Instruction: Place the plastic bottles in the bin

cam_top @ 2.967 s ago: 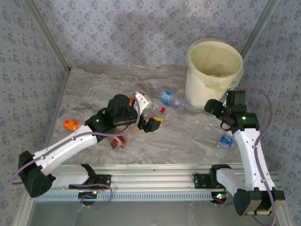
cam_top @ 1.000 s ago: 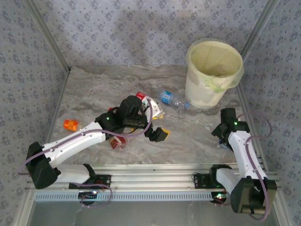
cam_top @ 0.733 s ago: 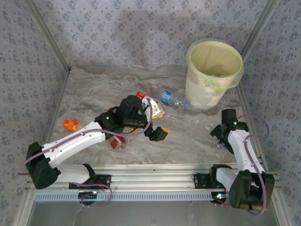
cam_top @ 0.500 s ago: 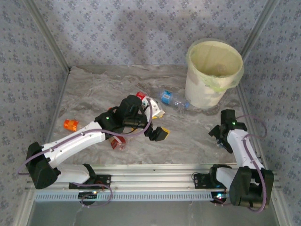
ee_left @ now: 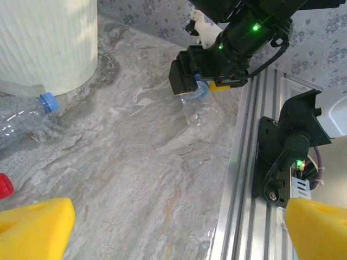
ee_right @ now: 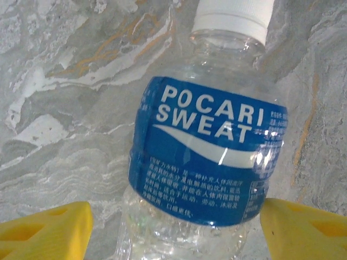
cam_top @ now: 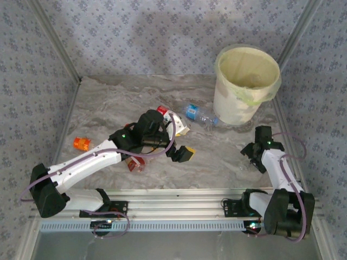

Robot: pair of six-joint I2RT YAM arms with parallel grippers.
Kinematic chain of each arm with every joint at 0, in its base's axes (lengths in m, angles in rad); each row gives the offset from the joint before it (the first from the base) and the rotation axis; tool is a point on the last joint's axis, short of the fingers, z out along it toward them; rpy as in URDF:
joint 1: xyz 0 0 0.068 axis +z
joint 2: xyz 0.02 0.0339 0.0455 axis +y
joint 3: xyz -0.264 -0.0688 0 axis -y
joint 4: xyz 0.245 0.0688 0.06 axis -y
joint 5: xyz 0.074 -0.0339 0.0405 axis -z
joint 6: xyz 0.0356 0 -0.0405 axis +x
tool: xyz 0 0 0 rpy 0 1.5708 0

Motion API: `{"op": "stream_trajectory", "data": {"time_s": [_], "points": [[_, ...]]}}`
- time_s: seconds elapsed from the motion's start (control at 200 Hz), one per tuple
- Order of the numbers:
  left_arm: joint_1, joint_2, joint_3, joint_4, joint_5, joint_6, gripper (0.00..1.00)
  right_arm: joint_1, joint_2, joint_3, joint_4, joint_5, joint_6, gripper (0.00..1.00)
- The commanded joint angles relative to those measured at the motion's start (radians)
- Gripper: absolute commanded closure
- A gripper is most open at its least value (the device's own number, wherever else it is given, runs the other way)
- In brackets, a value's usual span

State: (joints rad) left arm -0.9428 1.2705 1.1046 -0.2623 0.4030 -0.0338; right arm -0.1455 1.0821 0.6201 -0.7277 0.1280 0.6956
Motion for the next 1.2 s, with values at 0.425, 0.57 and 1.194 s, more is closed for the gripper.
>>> {"op": "stream_trajectory", "data": {"time_s": [0.425,0.57,1.194], "points": [[0.002,-0.02,0.026,0.009,0.008,0.015,0.0,-0.13,0.133,0.017,0.122,-0.075,-0.059,0.16],[0.002,-0.017,0.026,0.009,0.005,0.015,0.0,-0.135,0.143,0.015,0.155,-0.082,-0.083,0.17],[0.002,-0.02,0.017,0.014,-0.012,0.017,0.0,-0.105,0.065,0.034,0.181,-0.055,-0.155,0.33]]}}
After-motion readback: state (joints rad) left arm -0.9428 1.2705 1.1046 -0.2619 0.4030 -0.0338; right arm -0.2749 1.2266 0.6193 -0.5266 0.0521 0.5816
